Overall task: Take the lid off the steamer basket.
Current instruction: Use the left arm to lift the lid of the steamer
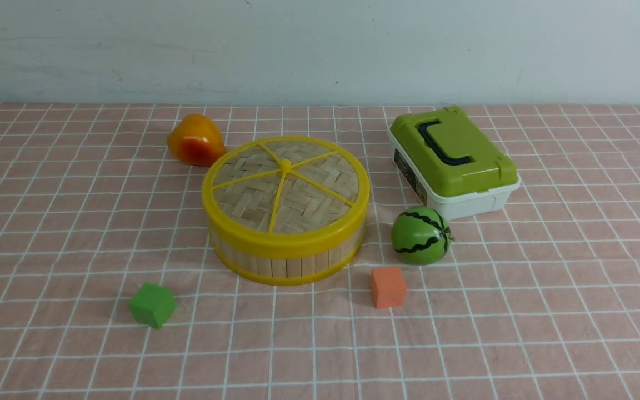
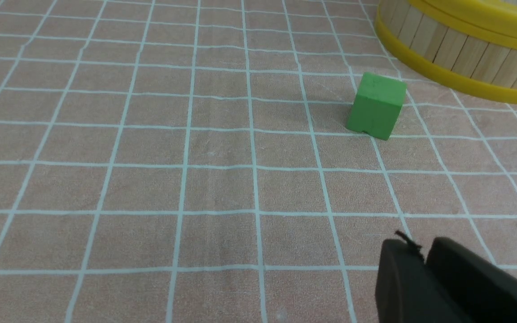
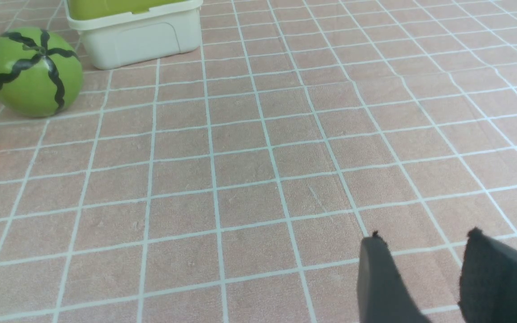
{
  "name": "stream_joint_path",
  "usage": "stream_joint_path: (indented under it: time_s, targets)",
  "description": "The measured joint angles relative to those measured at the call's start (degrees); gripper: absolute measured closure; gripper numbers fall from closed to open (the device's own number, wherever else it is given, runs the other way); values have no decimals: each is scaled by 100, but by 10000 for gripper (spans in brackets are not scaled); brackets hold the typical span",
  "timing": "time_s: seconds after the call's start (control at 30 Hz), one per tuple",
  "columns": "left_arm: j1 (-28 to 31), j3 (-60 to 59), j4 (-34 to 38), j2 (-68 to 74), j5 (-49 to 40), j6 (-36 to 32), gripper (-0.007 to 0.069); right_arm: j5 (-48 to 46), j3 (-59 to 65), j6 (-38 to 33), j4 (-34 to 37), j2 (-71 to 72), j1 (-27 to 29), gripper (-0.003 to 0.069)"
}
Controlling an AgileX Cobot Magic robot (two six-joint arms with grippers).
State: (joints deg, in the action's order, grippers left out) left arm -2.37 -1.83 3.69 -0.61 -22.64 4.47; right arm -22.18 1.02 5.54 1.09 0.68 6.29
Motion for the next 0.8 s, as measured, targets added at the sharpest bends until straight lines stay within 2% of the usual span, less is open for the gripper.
stream_joint_path:
  time_s: [0.8]
  targets:
    - [0,0,0,0,0,0,523,0,0,0,0,0,0,418]
